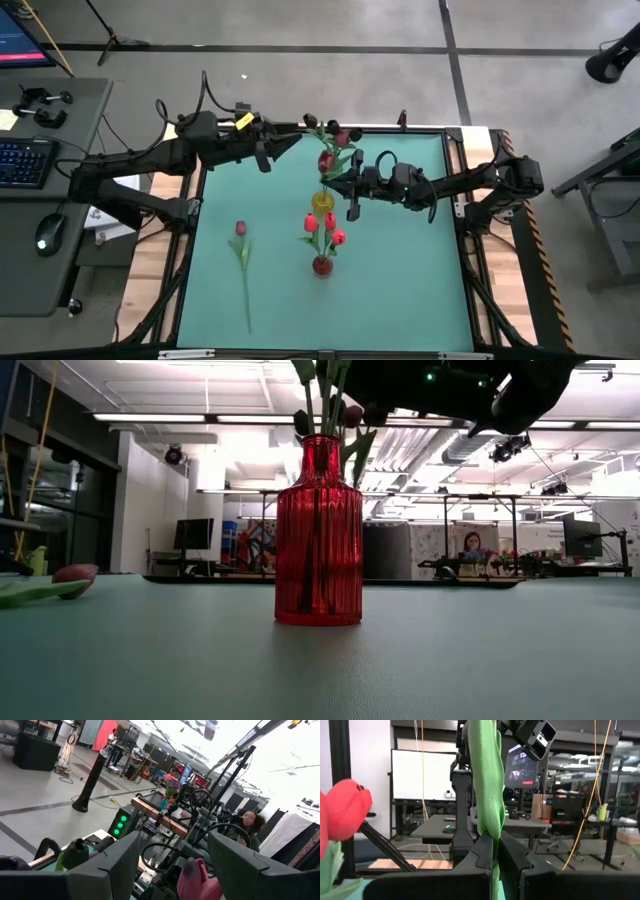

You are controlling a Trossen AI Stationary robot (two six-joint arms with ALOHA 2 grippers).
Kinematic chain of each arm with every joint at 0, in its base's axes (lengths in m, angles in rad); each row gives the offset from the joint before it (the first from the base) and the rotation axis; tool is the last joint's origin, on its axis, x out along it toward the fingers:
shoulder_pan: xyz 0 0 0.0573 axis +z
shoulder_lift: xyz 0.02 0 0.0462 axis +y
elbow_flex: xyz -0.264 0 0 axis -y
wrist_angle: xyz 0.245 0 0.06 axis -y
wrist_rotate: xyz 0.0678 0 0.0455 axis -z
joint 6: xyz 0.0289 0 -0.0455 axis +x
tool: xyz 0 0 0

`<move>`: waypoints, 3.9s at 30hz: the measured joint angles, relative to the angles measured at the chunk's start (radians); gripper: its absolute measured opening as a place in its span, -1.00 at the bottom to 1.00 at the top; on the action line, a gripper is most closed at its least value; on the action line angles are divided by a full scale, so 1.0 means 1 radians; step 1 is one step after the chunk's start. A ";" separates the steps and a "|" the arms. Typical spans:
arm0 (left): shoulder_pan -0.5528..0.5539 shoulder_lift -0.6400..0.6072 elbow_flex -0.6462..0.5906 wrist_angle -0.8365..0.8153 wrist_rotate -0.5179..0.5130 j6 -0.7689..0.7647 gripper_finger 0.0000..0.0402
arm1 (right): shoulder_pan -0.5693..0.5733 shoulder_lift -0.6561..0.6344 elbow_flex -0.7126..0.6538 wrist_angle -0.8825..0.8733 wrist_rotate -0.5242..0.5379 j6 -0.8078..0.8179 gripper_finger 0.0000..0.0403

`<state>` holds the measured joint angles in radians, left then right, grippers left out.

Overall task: Sort flowers into vase by color
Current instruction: Put the top dark red tulip into the yellow vase, then put the dark red tulip into the yellow vase

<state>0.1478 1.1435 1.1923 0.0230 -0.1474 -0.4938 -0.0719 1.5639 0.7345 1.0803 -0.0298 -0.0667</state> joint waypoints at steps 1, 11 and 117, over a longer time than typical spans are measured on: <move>0.000 0.000 0.000 -0.003 0.000 0.000 0.10 | 0.000 0.000 0.000 -0.003 -0.001 0.011 -1.00; 0.000 0.000 0.000 -0.005 0.000 0.000 0.10 | 0.000 0.000 0.000 -0.121 -0.001 0.009 -1.00; -0.587 0.440 -0.278 -0.950 0.090 -1.388 -0.96 | 0.003 -0.929 -0.001 -1.552 0.239 0.332 0.29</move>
<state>-0.4397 1.5830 0.9142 -0.9271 -0.0579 -1.8815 -0.0692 0.6346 0.7338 -0.4717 0.2087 0.2649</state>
